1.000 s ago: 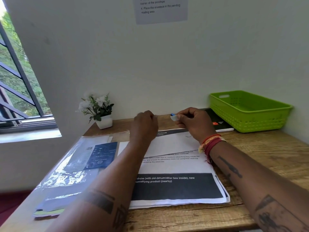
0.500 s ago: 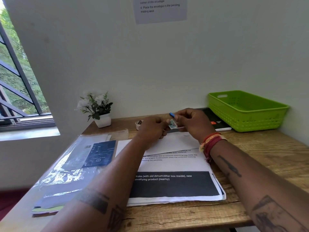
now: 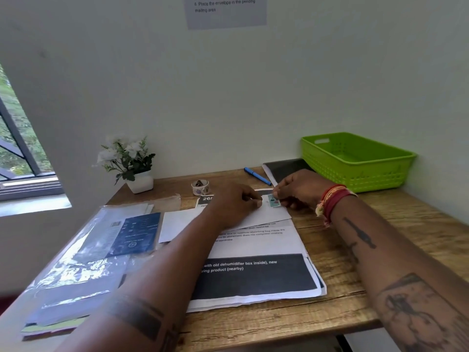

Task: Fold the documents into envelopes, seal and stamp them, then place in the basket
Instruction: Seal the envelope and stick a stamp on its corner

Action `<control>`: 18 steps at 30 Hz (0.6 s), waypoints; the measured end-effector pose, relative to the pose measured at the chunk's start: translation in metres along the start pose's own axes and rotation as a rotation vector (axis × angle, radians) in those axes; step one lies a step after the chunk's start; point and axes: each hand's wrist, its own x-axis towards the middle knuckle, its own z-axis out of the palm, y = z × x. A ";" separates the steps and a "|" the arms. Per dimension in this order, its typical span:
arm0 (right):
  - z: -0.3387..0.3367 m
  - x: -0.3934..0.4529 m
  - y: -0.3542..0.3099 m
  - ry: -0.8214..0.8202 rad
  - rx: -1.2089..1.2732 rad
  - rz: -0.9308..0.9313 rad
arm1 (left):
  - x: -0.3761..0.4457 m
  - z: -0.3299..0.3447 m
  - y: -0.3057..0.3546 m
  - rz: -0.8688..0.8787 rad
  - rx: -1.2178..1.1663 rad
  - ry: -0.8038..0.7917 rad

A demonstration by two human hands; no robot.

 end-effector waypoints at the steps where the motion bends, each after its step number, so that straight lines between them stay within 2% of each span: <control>1: -0.001 0.000 0.000 -0.002 -0.023 0.002 | 0.000 0.001 0.001 0.012 0.033 -0.004; 9: 0.009 0.002 -0.006 0.066 -0.286 -0.086 | -0.002 0.003 0.006 0.025 0.127 -0.030; 18: 0.015 0.007 -0.005 0.077 -0.357 -0.090 | -0.003 0.003 0.007 0.013 0.121 -0.034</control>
